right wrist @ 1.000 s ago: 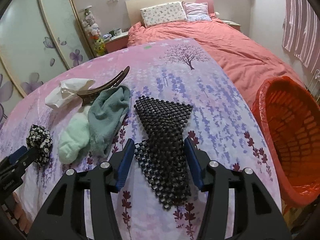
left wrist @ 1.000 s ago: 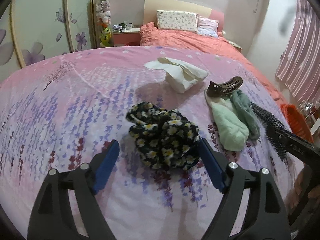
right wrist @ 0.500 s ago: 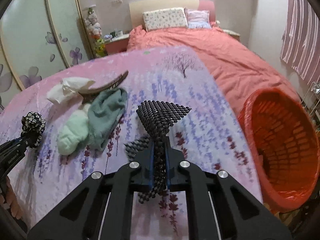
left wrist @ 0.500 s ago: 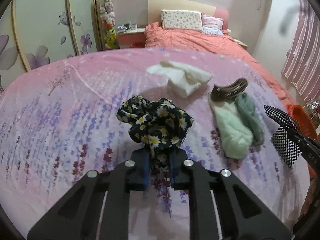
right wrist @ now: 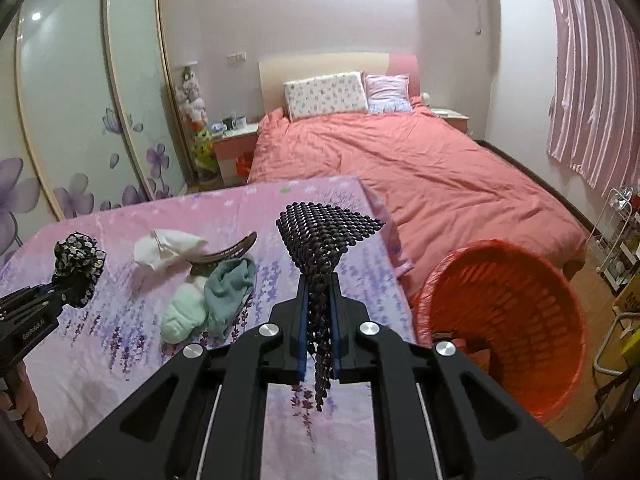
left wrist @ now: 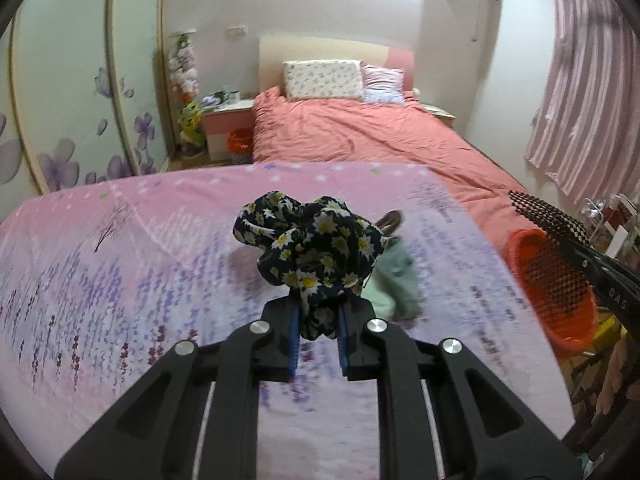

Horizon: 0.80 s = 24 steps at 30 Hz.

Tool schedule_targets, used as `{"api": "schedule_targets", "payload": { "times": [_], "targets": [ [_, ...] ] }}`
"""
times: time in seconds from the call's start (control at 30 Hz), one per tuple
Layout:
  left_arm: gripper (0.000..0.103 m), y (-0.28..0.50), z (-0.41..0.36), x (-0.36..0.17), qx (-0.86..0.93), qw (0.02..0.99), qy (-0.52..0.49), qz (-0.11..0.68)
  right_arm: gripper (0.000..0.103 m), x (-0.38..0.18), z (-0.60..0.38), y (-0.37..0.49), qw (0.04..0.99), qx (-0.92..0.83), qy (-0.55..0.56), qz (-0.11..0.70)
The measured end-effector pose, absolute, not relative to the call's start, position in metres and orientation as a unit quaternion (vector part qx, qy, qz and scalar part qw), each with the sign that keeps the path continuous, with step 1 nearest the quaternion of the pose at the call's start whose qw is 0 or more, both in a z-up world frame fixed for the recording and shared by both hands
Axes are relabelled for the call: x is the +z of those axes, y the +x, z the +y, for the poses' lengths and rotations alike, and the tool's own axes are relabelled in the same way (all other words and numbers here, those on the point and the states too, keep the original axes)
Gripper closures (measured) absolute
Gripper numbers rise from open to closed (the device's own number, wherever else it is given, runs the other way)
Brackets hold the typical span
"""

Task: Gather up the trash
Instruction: 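Carry mesh pad and floral cloth to the orange basket and open both tools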

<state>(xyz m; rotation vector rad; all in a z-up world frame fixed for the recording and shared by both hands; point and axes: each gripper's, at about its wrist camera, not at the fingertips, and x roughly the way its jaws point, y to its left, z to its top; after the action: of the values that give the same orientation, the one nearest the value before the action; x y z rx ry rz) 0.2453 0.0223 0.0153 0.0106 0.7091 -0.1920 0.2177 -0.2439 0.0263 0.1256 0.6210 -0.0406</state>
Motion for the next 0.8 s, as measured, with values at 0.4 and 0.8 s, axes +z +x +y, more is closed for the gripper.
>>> {"api": "schedule_targets", "payload": {
  "times": [0.4,0.8],
  "targets": [
    [0.087,0.233,-0.062,0.034,-0.19,0.919,0.006,0.344,0.094,0.038,-0.304,0.192,0.953,-0.061,0.092,0.282],
    [0.087,0.236,-0.198,0.018,-0.298,0.887,0.041,0.35,0.094,0.022,-0.379,0.195,0.944,-0.104,0.14,0.279]
  ]
}}
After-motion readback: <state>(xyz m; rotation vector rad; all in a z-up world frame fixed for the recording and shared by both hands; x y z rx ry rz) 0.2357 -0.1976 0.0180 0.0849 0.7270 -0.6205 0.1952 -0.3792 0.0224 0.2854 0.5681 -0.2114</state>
